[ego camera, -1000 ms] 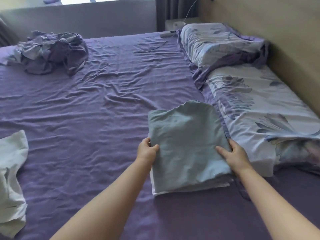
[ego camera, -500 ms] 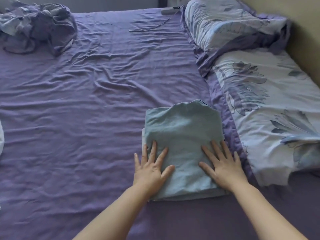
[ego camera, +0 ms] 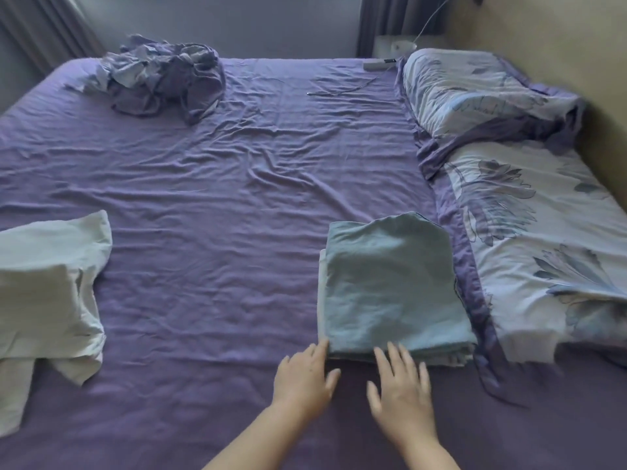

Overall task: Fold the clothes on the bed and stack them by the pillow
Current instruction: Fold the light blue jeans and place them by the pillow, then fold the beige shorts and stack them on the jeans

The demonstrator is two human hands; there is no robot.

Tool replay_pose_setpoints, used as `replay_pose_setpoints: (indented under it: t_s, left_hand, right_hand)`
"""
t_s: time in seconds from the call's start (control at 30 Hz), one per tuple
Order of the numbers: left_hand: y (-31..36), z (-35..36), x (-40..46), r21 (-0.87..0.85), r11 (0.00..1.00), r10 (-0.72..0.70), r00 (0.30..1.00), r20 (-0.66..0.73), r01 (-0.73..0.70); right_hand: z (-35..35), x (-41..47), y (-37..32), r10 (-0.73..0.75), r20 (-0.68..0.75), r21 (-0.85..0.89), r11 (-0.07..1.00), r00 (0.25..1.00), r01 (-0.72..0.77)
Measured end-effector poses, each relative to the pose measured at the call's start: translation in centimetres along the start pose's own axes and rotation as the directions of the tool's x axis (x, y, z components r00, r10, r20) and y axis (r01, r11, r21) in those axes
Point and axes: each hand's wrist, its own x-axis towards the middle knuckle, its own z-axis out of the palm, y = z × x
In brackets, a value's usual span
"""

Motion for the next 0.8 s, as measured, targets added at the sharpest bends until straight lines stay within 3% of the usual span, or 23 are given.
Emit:
replay_pose_setpoints:
  t_s: [0.17,0.4,0.8]
  left_hand:
    - [-4.3,0.1,-7.1,0.131,0.99,-0.067,0.99,0.127,0.05]
    - [-12.7,-0.7,-14.1,0.095,0.975,-0.213,0.961,0.176,0.198]
    - [-32.2,-4.5,-20.0,0.024,0.951,-0.306,0.936,0.171,0.307]
  right_hand:
    - [-0.8,-5.0,-5.5,-0.09,0.115,0.032,0.996,0.989,0.087]
    - [-1.6,-7.6,-14.3,-0.148,0.271,0.113,0.986,0.951,0.122]
    - [1.8,-7.6,-33.4,-0.338,0.23,0.118,0.941,0.913,0.319]
